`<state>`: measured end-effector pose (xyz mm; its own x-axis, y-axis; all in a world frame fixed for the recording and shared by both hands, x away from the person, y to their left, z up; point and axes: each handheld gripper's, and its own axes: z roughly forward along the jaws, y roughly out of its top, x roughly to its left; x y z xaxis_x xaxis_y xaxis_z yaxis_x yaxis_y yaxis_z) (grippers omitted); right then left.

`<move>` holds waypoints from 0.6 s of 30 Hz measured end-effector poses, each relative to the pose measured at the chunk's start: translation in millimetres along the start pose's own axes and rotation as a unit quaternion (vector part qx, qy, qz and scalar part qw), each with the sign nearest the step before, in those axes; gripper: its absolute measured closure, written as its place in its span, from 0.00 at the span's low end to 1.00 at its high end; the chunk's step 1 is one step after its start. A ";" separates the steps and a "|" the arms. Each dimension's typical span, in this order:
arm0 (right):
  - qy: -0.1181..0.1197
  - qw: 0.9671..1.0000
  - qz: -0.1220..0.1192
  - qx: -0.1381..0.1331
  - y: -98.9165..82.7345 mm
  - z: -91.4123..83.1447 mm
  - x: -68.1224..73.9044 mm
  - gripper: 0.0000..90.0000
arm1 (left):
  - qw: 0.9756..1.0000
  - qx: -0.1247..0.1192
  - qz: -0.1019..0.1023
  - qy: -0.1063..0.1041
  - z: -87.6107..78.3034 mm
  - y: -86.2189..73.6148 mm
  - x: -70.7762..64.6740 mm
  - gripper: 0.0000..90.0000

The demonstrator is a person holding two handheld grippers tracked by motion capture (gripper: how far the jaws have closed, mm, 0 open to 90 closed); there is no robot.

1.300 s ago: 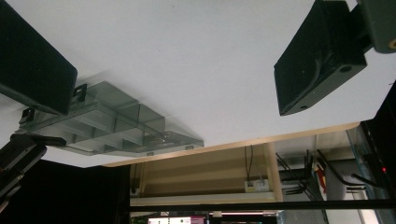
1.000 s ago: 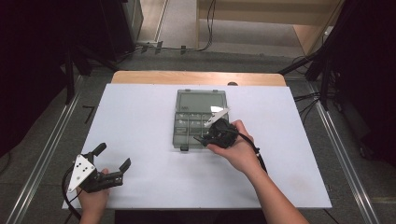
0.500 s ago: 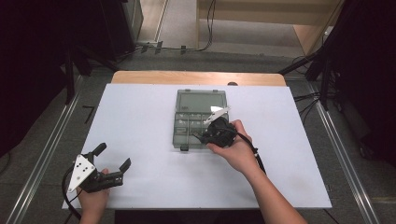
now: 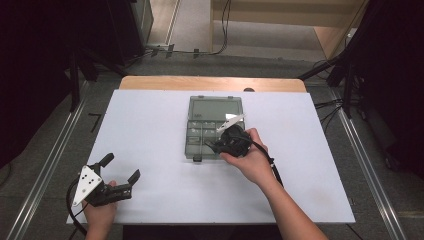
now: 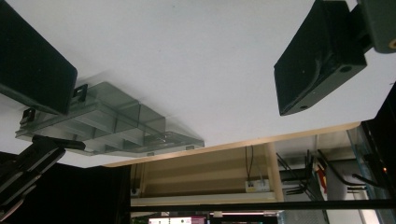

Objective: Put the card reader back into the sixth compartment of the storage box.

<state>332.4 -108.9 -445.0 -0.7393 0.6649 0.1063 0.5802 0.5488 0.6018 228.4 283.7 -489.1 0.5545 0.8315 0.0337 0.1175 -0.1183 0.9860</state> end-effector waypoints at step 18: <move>0.000 1.000 0.009 -0.002 7.6 10.0 -1.4 0.79 | 1.000 -0.002 -0.002 -0.001 -0.4 -0.1 0.5 0.00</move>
<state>341.2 -100.6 -448.5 -0.7293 0.6742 0.1168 0.5917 0.5357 0.6024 228.3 284.3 -489.0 0.5561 0.8306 0.0300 0.1164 -0.1136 0.9867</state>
